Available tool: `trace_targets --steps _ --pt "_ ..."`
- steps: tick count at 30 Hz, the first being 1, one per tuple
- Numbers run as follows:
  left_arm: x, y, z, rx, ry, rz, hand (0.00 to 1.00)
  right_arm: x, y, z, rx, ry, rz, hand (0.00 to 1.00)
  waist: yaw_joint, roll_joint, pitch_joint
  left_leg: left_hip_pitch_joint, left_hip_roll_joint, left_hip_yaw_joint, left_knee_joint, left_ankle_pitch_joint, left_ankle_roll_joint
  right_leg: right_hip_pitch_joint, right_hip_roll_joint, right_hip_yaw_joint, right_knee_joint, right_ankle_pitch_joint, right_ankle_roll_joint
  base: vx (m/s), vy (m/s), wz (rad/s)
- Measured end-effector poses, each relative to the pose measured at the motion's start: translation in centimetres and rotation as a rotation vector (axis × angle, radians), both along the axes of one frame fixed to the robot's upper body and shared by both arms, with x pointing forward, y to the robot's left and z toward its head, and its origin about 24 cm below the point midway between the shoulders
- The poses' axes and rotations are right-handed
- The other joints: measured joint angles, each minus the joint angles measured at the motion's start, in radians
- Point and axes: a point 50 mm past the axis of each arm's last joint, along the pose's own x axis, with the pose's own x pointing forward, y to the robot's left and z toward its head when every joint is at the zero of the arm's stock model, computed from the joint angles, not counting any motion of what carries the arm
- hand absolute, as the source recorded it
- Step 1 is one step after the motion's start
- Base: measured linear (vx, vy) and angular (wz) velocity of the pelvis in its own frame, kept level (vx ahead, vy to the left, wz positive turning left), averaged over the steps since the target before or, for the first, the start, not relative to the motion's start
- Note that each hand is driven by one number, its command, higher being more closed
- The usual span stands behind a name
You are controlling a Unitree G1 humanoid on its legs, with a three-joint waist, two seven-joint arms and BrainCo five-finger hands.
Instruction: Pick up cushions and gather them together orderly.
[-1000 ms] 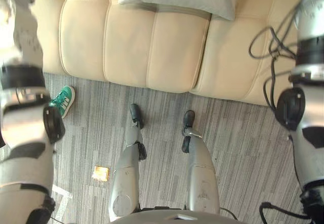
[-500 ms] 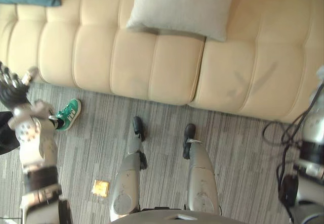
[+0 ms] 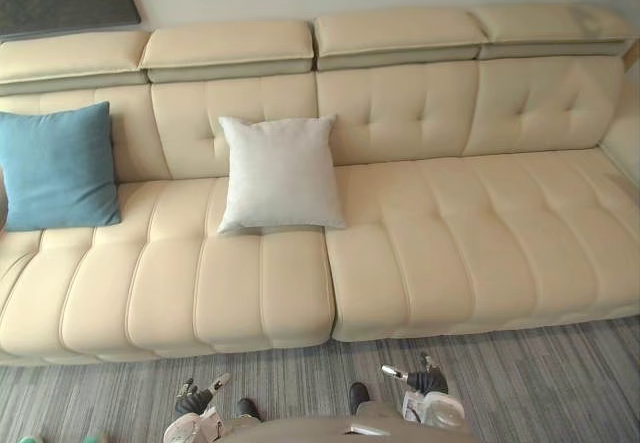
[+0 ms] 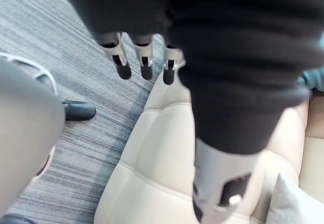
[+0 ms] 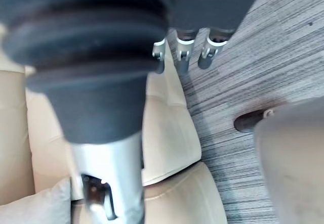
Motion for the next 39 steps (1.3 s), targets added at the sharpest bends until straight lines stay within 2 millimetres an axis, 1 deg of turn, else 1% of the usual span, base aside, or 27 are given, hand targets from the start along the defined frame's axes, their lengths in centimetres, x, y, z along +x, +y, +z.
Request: trace_targets --steps 4,5,6,7,9,10,11,12,13,14,15,16,17,18,22,23,24,25,26,27,28,30,31,32,33,36,39 --pt "-0.4 0.8 0.0 0.032 0.024 0.063 0.0 0.1 0.9 -0.1 0.013 0.003 0.023 0.0 0.011 -0.019 0.012 0.014 -0.008 0.017 0.0 -0.005 0.007 0.004 -0.004 0.012 -0.005 -0.005 -0.014 -0.07 0.007 -0.16" --pt "-0.8 1.0 -0.1 0.033 0.041 0.09 0.0 0.2 1.1 -0.1 0.019 0.001 0.026 0.0 0.015 -0.032 0.017 0.01 -0.012 0.005 0.017 -0.014 0.015 0.001 -0.014 -0.029 -0.005 -0.018 -0.094 -0.05 0.011 -0.2" --pt "-1.0 1.0 -0.2 0.031 0.05 0.107 0.0 0.3 1.1 -0.1 0.018 -0.001 0.024 0.0 0.022 -0.023 0.018 0.008 -0.01 -0.016 0.022 -0.021 0.018 0.006 -0.021 -0.076 -0.009 -0.038 -0.136 -0.02 0.019 -0.37" --pt "-1.4 0.7 -0.4 0.02 0.072 0.149 0.0 0.6 0.5 0.1 -0.002 -0.009 0.025 0.0 0.037 0.026 0.02 -0.007 0.025 -0.013 0.03 -0.019 0.054 -0.016 -0.037 -0.155 0.085 -0.093 -0.145 -0.03 0.013 -0.26" --pt "-1.9 1.3 -0.5 0.041 0.096 0.178 0.0 0.9 0.8 0.0 0.006 -0.01 0.03 0.0 0.03 0.005 0.019 -0.034 0.04 -0.045 0.096 -0.037 0.061 -0.095 -0.101 -0.174 0.506 -0.174 -0.08 -0.06 -0.061 0.25" --pt "-2.0 1.7 -0.4 0.047 0.096 0.179 0.0 0.6 0.9 -0.2 0.011 0.006 0.031 0.0 0.03 -0.009 0.012 -0.044 0.037 -0.062 0.109 -0.038 0.059 -0.093 -0.114 -0.173 0.583 -0.188 -0.062 -0.05 -0.129 0.75" --pt "-2.1 2.3 -0.3 0.06 0.094 0.183 0.0 0.0 1.5 -0.7 0.028 0.036 0.04 0.0 0.031 -0.043 -0.004 -0.051 0.016 -0.09 0.117 -0.033 0.051 -0.069 -0.138 -0.174 0.627 -0.131 -0.061 0.02 -0.119 0.51" --pt "-2.0 2.8 -0.2 0.068 0.092 0.189 0.0 -0.5 1.7 -1.1 0.04 0.066 0.04 0.0 0.052 -0.072 -0.016 -0.055 -0.007 -0.118 0.109 -0.035 0.031 -0.044 -0.128 -0.171 0.554 -0.162 -0.001 0.01 -0.13 0.21" --pt "-1.9 2.3 -0.5 0.048 0.1 0.191 0.0 0.2 1.5 -1.0 0.031 0.057 0.05 0.0 0.061 -0.054 -0.022 -0.08 -0.01 -0.181 0.11 -0.038 0.034 -0.021 -0.104 -0.169 0.471 -0.159 0.0 -0.08 -0.058 -0.49" --pt "-2.2 1.6 -0.7 0.024 0.12 0.187 0.0 1.5 1.1 -0.6 0.014 0.034 0.068 0.0 0.071 -0.017 -0.025 -0.128 -0.012 -0.253 0.113 -0.033 0.04 0.024 -0.067 -0.151 0.296 -0.145 0.004 -0.14 0.014 -0.67" --pt "-2.2 1.5 -0.8 0.02 0.124 0.182 0.0 2.0 0.8 -0.4 0.004 0.026 0.077 0.0 0.071 -0.005 -0.025 -0.143 -0.005 -0.248 0.118 -0.024 0.041 0.04 -0.059 -0.146 0.241 -0.157 0.001 -0.19 -0.02 -0.69" --pt "-2.0 1.7 -0.8 0.025 0.129 0.168 0.0 3.3 1.2 -0.1 0.002 -0.001 0.106 0.0 0.07 -0.014 -0.011 -0.18 -0.013 -0.226 0.141 -0.009 0.039 0.043 -0.065 -0.152 0.156 -0.175 0.024 -0.13 -0.033 -0.33" --pt "-1.5 1.4 -0.8 0.02 0.126 0.147 0.0 4.0 1.1 0.2 -0.005 -0.016 0.116 0.0 0.064 0.003 0.002 -0.195 -0.001 -0.228 0.149 -0.005 0.04 0.048 -0.05 -0.157 0.125 -0.147 0.025 -0.19 -0.04 -0.13" --pt "-0.6 1.0 -0.8 0.018 0.115 0.098 0.0 3.9 0.9 0.2 -0.012 -0.012 0.116 0.0 0.06 0.028 0.029 -0.198 0.018 -0.238 0.145 -0.001 0.031 0.081 -0.027 -0.169 0.049 -0.101 0.018 -0.17 0.006 0.05" --pt "-0.5 0.6 -0.8 0.025 0.12 0.036 0.0 2.9 0.1 -0.1 -0.042 0.015 0.101 0.0 0.051 0.048 0.043 -0.165 0.026 -0.253 0.089 0.015 0.004 0.096 -0.009 -0.174 0.018 -0.078 0.0 -0.19 -0.002 -0.01" --pt "-0.5 0.7 -0.8 0.038 0.124 0.009 0.0 2.9 -0.2 0.0 -0.05 0.017 0.098 0.0 0.043 0.046 0.04 -0.161 0.023 -0.256 0.065 0.008 -0.011 0.087 -0.01 -0.174 0.024 -0.076 -0.005 -0.11 0.028 0.01" --pt "-0.1 1.4 -0.6 0.064 0.118 -0.022 0.0 2.4 -0.4 -0.2 -0.049 0.027 0.081 0.0 0.039 0.012 0.042 -0.176 0.006 -0.258 0.093 -0.02 -0.014 0.065 -0.038 -0.171 0.021 -0.07 -0.016 -0.1 0.05 -0.08" --pt "0.3 1.6 -0.5 0.07 0.11 -0.027 0.0 2.2 -0.8 -0.3 -0.055 0.036 0.068 0.0 0.043 0.011 0.043 -0.197 -0.004 -0.274 0.17 -0.031 0.016 0.05 -0.044 -0.163 0.031 -0.068 -0.018 -0.07 0.066 -0.36" --pt "-0.3 1.2 -0.7 0.058 0.129 -0.024 0.0 1.8 -1.7 -0.4 -0.071 0.056 0.037 0.0 0.04 0.022 0.041 -0.186 -0.014 -0.293 0.248 -0.091 0.042 0.037 -0.039 -0.141 0.047 -0.066 -0.01 -0.05 0.048 -0.48" --pt "-0.5 1.1 -0.8 0.051 0.139 -0.021 0.0 1.3 -2.0 -0.6 -0.071 0.072 0.014 0.0 0.033 0.022 0.042 -0.178 -0.018 -0.296 0.252 -0.12 0.015 0.037 -0.04 -0.12 0.047 -0.062 -0.008 -0.06 0.086 -0.74" --pt "-0.8 1.3 -0.8 0.054 0.144 -0.014 0.0 0.3 -2.4 -0.8 -0.066 0.096 -0.024 0.0 0.038 0.016 0.043 -0.157 -0.043 -0.315 0.247 -0.138 -0.001 0.034 -0.046 -0.083 0.042 -0.052 -0.001 -0.05 0.097 -0.71" --pt "-1.4 1.2 -1.0 0.045 0.157 -0.004 0.0 -0.6 -2.7 -1.2 -0.059 0.126 -0.054 0.0 0.036 0.01 0.036 -0.118 -0.077 -0.337 0.196 -0.167 -0.004 0.022 -0.038 -0.009 0.021 -0.042 -0.007 -0.06 0.096 -1.03" --pt "-1.7 1.3 -1.0 0.044 0.161 -0.005 0.0 -1.5 -2.6 -1.4 -0.04 0.139 -0.083 0.0 0.025 0.01 0.025 -0.109 -0.09 -0.334 0.154 -0.166 -0.003 0.019 -0.039 0.017 -0.012 -0.036 -0.018 -0.06 0.094 -0.9" --pt "-1.9 1.5 -1.0 0.046 0.166 -0.006 0.0 -1.8 -2.6 -1.5 -0.031 0.142 -0.107 0.0 0.018 0.0 0.022 -0.102 -0.096 -0.332 0.129 -0.166 -0.002 0.014 -0.039 0.027 -0.031 -0.034 -0.021 -0.03 0.104 -0.75" --pt "-1.9 1.6 -1.0 0.051 0.168 -0.007 0.0 -2.1 -2.5 -1.6 -0.02 0.15 -0.128 0.0 0.005 -0.001 0.009 -0.082 -0.104 -0.33 0.08 -0.158 0.002 0.002 -0.037 0.038 -0.06 -0.027 -0.038 0.0 0.069 -0.57" --pt "-2.0 2.0 -1.0 0.062 0.183 -0.025 0.0 -3.3 -2.0 -2.0 0.001 0.177 -0.148 0.0 -0.002 -0.017 0.012 -0.032 -0.107 -0.303 -0.001 -0.135 0.015 0.001 -0.025 0.055 -0.086 -0.016 -0.053 0.02 0.032 -0.59" --pt "-1.7 2.0 -1.0 0.069 0.181 -0.039 0.0 -3.7 -1.9 -2.1 0.018 0.18 -0.173 0.0 0.0 -0.028 0.015 -0.001 -0.094 -0.246 -0.004 -0.135 0.015 -0.008 0.001 0.112 -0.067 -0.015 -0.054 0.02 -0.018 -0.6"
